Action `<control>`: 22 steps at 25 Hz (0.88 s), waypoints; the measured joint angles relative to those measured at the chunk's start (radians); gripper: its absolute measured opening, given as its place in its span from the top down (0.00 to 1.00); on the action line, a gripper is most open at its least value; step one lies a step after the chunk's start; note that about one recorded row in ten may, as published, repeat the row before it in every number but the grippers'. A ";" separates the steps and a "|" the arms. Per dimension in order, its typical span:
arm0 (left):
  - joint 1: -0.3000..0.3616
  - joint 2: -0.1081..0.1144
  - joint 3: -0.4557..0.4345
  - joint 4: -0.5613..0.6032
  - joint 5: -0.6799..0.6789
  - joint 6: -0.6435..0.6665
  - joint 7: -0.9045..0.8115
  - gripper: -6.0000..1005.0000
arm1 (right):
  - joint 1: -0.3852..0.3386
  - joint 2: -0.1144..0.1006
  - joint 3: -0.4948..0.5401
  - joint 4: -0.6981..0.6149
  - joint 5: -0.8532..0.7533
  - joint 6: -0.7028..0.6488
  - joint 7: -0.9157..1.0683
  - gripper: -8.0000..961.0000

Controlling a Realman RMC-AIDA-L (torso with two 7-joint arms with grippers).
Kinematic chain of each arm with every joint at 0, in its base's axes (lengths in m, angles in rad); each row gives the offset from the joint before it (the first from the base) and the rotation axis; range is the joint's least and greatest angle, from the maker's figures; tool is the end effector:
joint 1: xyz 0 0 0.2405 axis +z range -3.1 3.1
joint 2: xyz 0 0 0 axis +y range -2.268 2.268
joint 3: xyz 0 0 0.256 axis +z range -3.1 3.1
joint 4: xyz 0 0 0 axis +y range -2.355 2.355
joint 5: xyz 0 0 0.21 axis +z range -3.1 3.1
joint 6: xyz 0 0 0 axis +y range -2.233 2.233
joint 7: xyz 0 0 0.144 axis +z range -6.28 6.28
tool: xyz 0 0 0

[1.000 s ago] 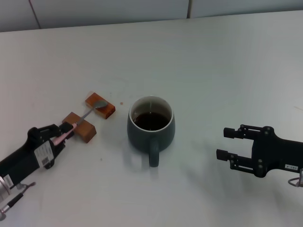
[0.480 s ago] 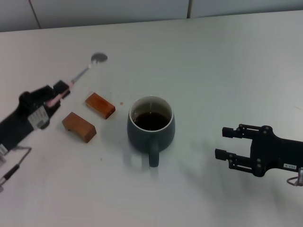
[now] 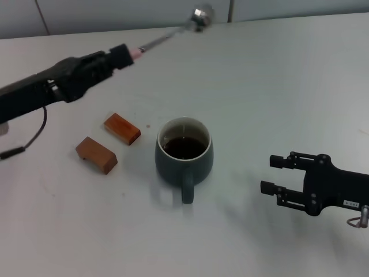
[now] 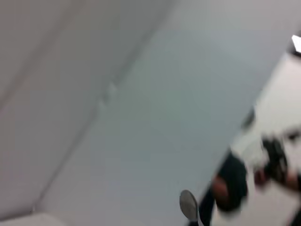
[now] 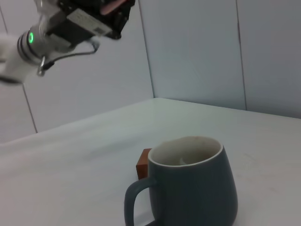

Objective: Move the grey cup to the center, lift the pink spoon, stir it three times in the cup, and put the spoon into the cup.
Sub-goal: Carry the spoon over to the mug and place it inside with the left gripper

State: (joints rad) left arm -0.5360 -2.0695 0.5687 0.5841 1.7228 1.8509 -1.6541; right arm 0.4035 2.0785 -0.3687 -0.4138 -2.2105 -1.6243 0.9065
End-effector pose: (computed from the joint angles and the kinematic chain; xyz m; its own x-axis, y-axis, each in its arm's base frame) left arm -0.2255 0.3159 0.0364 0.4098 0.4672 0.7834 0.5159 -0.8270 0.2234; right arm 0.3223 0.2557 -0.0249 0.8013 -0.2445 -0.5460 -0.4205 -0.8794 -0.2233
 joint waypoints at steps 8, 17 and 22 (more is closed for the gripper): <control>0.002 0.005 0.341 0.544 0.065 -0.015 -0.020 0.86 | -0.007 0.000 0.001 0.014 0.001 0.000 0.003 0.35; -0.030 0.001 0.578 0.994 0.430 -0.042 -0.138 0.86 | -0.011 0.000 0.002 0.023 0.002 0.001 0.004 0.35; -0.073 -0.002 0.715 1.044 0.563 -0.074 -0.185 0.86 | -0.016 0.000 0.002 0.023 0.002 0.002 0.004 0.35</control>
State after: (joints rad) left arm -0.6086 -2.0714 1.2839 1.6276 2.2857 1.7765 -1.8388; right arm 0.3876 2.0785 -0.3666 -0.3909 -2.2087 -1.6228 0.9109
